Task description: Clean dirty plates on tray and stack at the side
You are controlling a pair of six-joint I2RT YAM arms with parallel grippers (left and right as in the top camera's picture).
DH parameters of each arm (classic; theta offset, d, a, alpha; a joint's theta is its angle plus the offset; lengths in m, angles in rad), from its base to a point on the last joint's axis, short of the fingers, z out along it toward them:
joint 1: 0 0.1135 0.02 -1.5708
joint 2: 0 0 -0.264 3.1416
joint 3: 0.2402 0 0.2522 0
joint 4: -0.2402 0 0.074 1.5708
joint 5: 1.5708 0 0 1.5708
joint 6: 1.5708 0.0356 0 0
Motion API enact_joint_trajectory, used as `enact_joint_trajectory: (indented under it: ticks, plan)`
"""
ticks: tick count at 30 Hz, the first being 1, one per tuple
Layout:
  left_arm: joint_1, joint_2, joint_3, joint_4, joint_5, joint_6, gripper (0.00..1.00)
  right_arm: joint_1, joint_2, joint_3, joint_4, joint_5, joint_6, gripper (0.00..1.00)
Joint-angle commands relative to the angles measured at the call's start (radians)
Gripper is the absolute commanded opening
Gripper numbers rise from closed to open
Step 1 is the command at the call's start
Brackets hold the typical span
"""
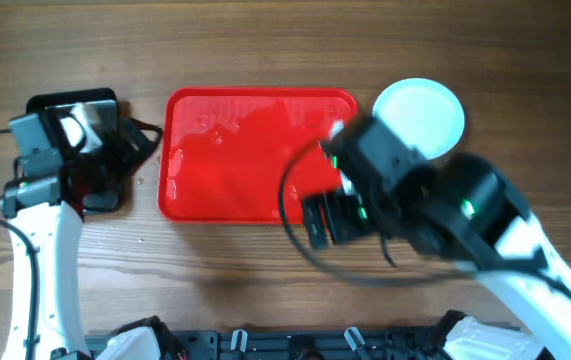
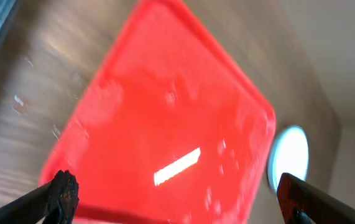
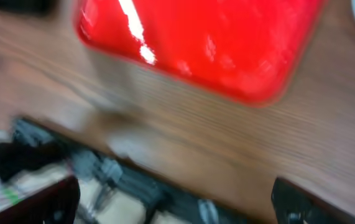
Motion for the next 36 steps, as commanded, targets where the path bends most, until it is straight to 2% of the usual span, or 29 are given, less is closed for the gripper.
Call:
enact_joint_trajectory:
  ticks: [1,5,24,30,36]
  plan:
    - [-0.051,0.009,-0.003,-0.022,0.045,0.002,1.0,0.094,-0.037,-0.008,-0.082,0.151,0.105,1.0]
    - [-0.065,0.009,-0.003,-0.022,0.041,0.002,1.0,0.129,-0.041,-0.008,-0.082,0.092,0.102,1.0]
    - [-0.065,0.009,-0.003,-0.022,0.03,0.002,1.0,0.129,-0.041,-0.008,-0.05,0.093,0.101,1.0]
    - [-0.065,0.009,-0.003,-0.022,0.03,0.002,1.0,0.122,-0.058,-0.009,-0.024,0.155,0.096,1.0]
    - [-0.065,0.009,-0.003,-0.022,0.03,0.002,1.0,0.021,-0.106,-0.01,0.181,0.111,-0.133,1.0]
